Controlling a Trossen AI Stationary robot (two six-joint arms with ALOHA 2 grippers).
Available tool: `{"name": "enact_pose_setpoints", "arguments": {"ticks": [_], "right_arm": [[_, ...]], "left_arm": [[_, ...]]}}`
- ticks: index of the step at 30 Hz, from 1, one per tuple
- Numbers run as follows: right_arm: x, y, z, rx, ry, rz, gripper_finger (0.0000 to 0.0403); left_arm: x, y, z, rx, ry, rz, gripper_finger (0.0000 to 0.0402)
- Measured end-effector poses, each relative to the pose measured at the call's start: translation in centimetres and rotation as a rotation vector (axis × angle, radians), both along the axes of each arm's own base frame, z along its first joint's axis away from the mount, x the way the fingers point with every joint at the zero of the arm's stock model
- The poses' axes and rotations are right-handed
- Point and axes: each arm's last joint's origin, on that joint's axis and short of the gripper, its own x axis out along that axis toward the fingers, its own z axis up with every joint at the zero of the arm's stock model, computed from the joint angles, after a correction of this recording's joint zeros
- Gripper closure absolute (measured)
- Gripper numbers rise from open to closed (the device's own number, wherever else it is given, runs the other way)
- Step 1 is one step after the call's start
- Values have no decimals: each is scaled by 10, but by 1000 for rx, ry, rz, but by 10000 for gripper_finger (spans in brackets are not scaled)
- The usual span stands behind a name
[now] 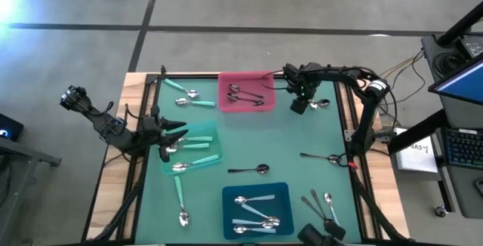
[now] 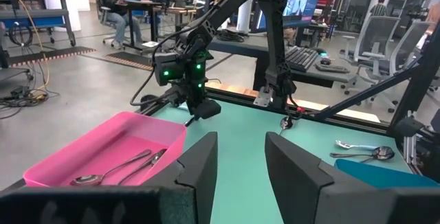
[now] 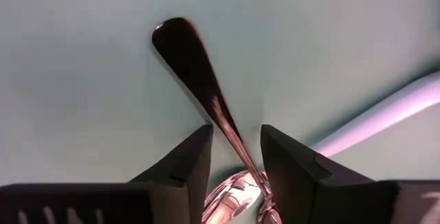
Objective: Sort silverware by color (type)
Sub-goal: Put the black spoon into the red bin
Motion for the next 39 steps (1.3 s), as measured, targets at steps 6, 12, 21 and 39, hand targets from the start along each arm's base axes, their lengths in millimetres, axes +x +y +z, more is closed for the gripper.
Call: {"name": "enact_pose_setpoints", "arguments": {"ticks": [6,12,21,39], "right_arm": [[-1,-1,-1,14,-12,-5,346],[-1,0,0,15,-14,-2,390],[-4,2,37,-72,-100,-26,393],[54,10,131,-345,-910,79,394]], "left_arm": [[0,0,0,1,1,0,295],[0,0,0,1,1,0,295],[0,0,0,2,3,0,295],[0,0,-2,19,19,-1,295]]}}
